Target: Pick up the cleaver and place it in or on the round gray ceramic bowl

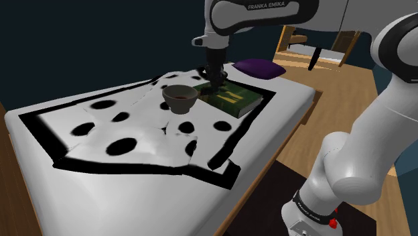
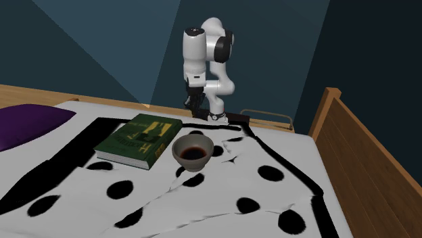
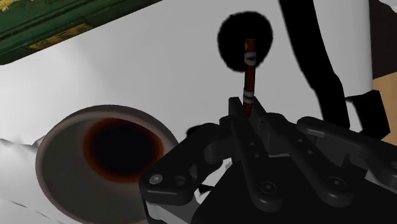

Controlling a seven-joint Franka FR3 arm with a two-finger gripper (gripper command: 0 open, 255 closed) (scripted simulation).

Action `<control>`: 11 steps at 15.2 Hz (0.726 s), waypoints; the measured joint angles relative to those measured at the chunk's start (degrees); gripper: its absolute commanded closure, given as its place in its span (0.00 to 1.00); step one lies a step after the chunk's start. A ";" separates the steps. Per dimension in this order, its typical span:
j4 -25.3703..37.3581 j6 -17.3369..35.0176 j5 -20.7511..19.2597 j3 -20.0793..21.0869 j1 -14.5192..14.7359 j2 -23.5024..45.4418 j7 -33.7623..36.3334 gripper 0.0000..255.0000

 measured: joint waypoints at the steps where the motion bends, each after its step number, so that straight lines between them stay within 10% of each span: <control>1: 0.57 -0.62 0.02 0.05 0.04 -0.05 0.04 1.00; 11: 14.78 -7.28 1.41 0.05 0.18 7.62 -0.55 1.00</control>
